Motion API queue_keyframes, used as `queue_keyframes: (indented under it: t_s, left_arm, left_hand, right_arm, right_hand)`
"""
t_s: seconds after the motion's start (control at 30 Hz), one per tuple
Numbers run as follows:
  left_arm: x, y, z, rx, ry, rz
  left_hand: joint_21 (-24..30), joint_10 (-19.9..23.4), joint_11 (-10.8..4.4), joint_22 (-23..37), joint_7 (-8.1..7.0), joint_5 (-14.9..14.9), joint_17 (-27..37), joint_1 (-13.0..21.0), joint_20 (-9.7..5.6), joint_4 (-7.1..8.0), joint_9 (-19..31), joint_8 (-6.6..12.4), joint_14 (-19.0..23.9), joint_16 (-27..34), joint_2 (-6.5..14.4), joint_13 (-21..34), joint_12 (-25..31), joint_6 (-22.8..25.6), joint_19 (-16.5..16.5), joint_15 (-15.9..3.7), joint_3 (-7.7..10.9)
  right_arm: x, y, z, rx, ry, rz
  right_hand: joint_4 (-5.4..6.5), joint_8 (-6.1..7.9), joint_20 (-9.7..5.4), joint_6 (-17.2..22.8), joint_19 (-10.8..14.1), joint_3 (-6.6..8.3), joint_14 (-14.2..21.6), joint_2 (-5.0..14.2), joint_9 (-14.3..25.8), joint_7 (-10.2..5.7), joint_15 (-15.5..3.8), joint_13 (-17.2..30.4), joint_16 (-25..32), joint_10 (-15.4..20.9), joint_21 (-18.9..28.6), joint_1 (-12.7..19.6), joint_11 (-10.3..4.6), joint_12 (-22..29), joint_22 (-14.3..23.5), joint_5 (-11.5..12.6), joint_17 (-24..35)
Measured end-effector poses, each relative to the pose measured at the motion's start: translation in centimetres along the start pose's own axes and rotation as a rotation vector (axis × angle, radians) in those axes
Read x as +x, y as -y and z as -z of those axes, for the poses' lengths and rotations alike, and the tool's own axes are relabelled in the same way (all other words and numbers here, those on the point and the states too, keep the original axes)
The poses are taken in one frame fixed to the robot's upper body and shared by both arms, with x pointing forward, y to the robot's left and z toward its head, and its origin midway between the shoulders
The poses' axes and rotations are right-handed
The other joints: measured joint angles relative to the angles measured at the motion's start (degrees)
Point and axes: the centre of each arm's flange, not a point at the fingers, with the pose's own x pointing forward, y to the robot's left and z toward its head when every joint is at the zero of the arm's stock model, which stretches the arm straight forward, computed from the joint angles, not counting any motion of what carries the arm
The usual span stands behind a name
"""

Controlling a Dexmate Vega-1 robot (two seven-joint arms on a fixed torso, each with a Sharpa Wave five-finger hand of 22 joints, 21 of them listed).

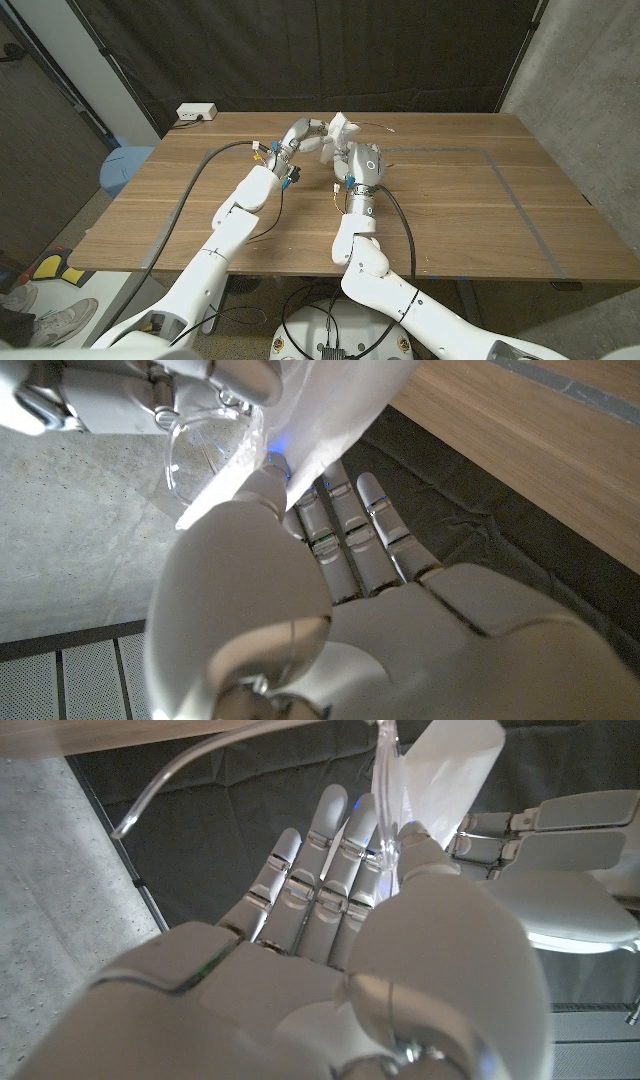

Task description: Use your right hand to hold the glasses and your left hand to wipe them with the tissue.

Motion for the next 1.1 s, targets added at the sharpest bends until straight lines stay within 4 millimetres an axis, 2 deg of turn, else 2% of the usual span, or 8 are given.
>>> queue_keyframes:
  t_s: [0.1,0.13,0.4,1.1]
  left_arm:
    - [0.0,-0.2,0.0,0.006,0.001,0.001]
    - [-0.1,0.1,0.0,0.015,-0.001,0.029]
    - [-0.5,0.0,-0.3,0.039,0.003,0.046]
    - [-2.0,-0.6,-1.2,0.087,0.039,0.006]
  left_hand:
    - [0.0,0.0,0.00,0.0,0.00,0.0,0.0,0.1,0.05,0.14,0.0,-0.29,0.0,0.0,0.1,0.0,0.0,0.0,-0.1,0.00,-0.14]
    - [0.0,0.0,0.01,0.0,0.00,-0.2,0.0,0.1,0.05,0.14,0.0,-0.31,0.0,0.0,0.1,0.1,0.0,0.0,-0.1,0.00,-0.14]
    - [0.7,0.2,0.21,0.3,0.41,-0.2,0.3,0.1,-0.15,0.14,0.0,-0.55,0.0,0.0,0.1,0.3,-0.1,0.4,-0.3,0.00,-0.14]
    - [2.4,0.3,0.30,0.3,0.30,-0.4,0.8,0.7,-0.04,0.14,0.3,-1.33,0.0,-0.3,-0.4,0.9,-0.5,0.7,-0.8,0.01,-0.14]
  right_arm:
    - [0.0,-0.2,0.1,0.006,-0.007,-0.010]
    - [1.0,0.2,0.4,0.016,-0.038,0.005]
    - [1.6,0.0,1.0,0.020,-0.087,0.004]
    - [1.7,-0.2,1.0,0.005,-0.078,0.005]
  right_hand:
    - [0.00,-0.01,0.13,0.0,-0.3,0.00,0.1,-0.05,0.0,0.00,-0.10,0.0,0.0,0.0,0.1,0.0,0.00,-0.2,0.0,-0.2,0.0]
    - [0.00,-0.02,0.21,0.0,-0.4,0.00,0.1,-0.07,0.0,0.00,-0.10,0.0,0.0,0.0,0.1,0.1,0.00,-0.2,0.0,-0.2,0.2]
    - [-0.09,-0.10,0.22,0.0,-0.4,0.09,0.3,-0.29,1.0,0.00,0.06,0.3,0.4,0.3,0.5,0.3,0.30,-0.2,0.0,-0.2,0.4]
    - [-0.09,0.05,0.12,0.3,-0.9,0.09,0.6,-0.29,1.6,0.32,-0.20,0.5,0.4,0.3,1.4,0.3,0.30,-0.2,0.0,-0.2,0.8]
